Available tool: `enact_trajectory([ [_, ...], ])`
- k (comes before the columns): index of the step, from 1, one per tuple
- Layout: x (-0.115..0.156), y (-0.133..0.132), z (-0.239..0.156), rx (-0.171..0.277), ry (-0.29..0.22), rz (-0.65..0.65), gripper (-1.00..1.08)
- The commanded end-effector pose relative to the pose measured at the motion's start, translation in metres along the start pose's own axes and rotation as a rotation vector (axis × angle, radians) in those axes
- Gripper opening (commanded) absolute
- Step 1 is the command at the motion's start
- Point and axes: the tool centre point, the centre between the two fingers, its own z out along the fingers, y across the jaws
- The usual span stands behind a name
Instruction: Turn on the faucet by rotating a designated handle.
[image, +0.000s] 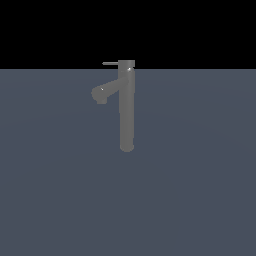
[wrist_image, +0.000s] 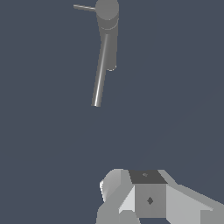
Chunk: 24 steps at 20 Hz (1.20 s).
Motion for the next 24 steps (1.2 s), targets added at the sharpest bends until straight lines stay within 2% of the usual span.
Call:
enact_trajectory([
  [1,0.000,0.000,0.000,0.000,0.000,0.000,-1.00],
  [17,0.013,0.008,0.004,-0.017,0.001,-0.003,-1.00],
  [24,0.034,0.005,0.006,-0.023,0.003,0.011,-1.00],
])
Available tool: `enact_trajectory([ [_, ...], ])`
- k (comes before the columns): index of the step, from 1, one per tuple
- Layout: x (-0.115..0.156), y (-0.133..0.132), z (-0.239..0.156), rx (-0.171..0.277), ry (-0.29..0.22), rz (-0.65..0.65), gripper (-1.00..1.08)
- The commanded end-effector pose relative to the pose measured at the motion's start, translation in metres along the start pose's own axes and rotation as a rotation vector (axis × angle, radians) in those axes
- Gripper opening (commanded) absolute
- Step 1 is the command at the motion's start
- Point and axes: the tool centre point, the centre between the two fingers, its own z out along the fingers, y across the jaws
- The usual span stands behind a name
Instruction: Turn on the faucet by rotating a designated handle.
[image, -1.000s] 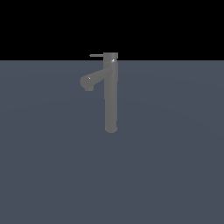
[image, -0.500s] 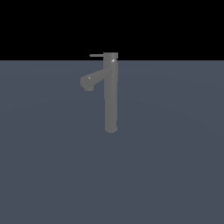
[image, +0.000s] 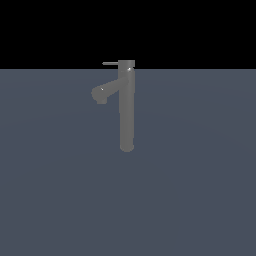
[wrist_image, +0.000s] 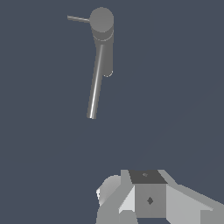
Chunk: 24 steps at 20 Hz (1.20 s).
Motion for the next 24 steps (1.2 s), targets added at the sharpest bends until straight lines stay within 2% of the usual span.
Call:
enact_trajectory([
  [1,0.011,-0.002,0.001,-0.003,0.000,0.007,-1.00],
  [6,0.041,-0.007,0.007,-0.011,0.003,0.025,-1.00],
  [12,0.089,-0.018,0.021,-0.019,0.007,0.052,-1.00],
  [24,0.186,-0.046,0.073,-0.019,0.015,0.102,-1.00],
])
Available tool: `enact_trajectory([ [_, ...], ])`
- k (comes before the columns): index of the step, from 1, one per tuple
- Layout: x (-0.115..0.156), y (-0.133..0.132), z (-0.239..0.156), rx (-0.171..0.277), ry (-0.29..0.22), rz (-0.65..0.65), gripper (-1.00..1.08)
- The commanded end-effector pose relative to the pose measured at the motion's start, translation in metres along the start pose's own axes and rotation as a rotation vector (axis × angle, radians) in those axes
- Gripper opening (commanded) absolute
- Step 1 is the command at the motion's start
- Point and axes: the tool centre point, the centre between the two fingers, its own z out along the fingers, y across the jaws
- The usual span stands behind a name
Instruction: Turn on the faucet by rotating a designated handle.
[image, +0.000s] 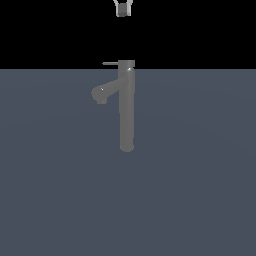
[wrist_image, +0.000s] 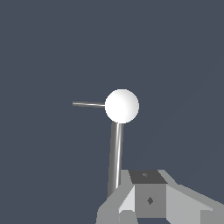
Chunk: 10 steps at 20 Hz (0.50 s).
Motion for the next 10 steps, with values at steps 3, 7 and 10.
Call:
enact_trajectory([
  [3,0.033,-0.016,0.026,0.005,0.002,0.019,-1.00],
  [7,0.058,-0.029,0.050,0.012,0.003,0.035,-1.00],
  [10,0.072,-0.037,0.066,0.017,0.004,0.045,-1.00],
])
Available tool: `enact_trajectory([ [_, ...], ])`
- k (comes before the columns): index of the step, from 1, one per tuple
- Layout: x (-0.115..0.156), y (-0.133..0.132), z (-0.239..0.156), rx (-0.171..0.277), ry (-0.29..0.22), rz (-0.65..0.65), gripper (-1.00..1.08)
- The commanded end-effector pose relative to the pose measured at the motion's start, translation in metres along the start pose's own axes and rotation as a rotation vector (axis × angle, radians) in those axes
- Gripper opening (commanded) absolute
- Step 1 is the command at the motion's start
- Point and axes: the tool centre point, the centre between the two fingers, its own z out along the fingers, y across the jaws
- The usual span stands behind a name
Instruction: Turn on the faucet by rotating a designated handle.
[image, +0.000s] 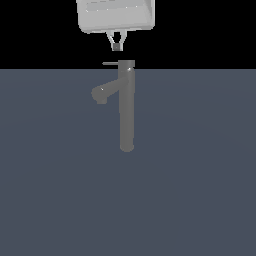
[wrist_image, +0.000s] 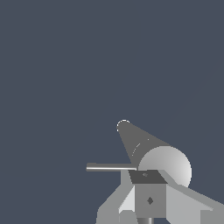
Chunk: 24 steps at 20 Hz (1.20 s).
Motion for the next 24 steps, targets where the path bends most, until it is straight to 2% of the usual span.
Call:
enact_trajectory([
  [1,0.011,-0.007,0.013,0.005,0.001,0.009,-1.00],
  [8,0.029,-0.018,0.036,0.013,0.001,0.023,-1.00],
  [16,0.032,-0.021,0.041,0.014,0.001,0.025,-1.00],
  [24,0.010,-0.028,0.041,0.015,0.000,0.026,-1.00],
])
